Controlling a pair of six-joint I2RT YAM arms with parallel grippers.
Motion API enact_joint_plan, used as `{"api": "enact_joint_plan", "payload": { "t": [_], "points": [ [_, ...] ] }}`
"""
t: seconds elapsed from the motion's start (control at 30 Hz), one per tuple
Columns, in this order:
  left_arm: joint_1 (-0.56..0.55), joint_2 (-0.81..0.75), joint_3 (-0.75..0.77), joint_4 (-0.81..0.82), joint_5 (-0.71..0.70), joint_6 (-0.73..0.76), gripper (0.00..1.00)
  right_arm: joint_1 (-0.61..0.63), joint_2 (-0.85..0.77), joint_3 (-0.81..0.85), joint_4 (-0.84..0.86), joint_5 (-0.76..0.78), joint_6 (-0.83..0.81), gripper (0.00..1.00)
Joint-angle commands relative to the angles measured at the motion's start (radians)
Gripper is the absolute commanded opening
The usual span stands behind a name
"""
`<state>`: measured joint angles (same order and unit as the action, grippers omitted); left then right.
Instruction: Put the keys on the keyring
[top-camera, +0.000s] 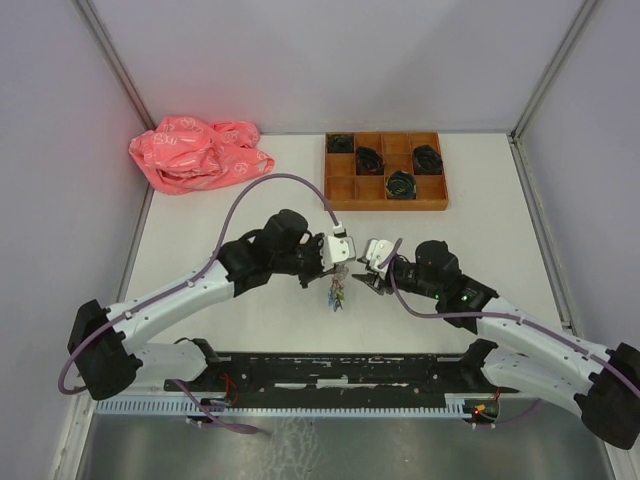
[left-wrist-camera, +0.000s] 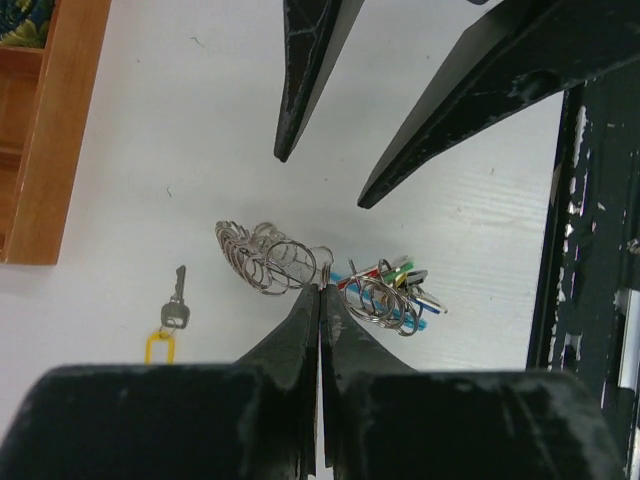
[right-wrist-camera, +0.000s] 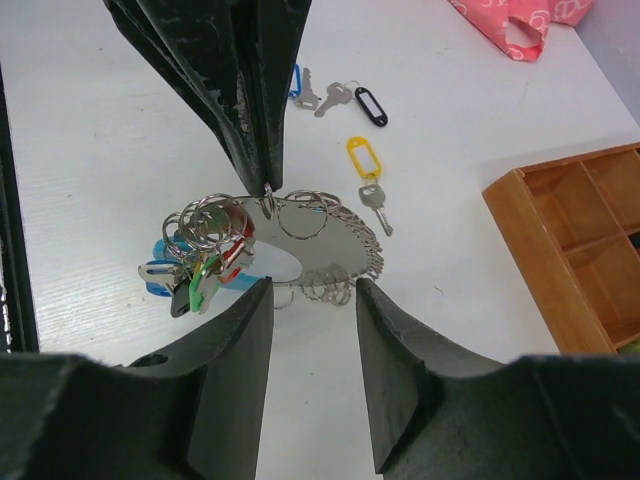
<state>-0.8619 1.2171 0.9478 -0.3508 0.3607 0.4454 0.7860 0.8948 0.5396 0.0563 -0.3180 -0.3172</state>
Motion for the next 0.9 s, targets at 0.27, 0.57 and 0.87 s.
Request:
{"api": "enact_joint_plan", "payload": {
  "t": [0.27, 0.57, 0.87],
  "points": [
    [-0.069, -0.002, 0.128, -0.186, -0.090, 0.205, 0.03, 0.000, 0.129, -0.026, 0.314, -0.216, -0.040, 0.46],
    [-0.083, -0.002, 0.120, -0.167, -0.091, 0.220, 0.03, -0.001, 0.167, -0.054, 0.421, -0.278, -0.010, 0.41],
    [-0.086, -0.005, 0.103, -0.152, -0.088, 0.231, 0.03, -0.001, 0.208, -0.068, 0.511, -0.298, 0.027, 0.34]
  ]
}}
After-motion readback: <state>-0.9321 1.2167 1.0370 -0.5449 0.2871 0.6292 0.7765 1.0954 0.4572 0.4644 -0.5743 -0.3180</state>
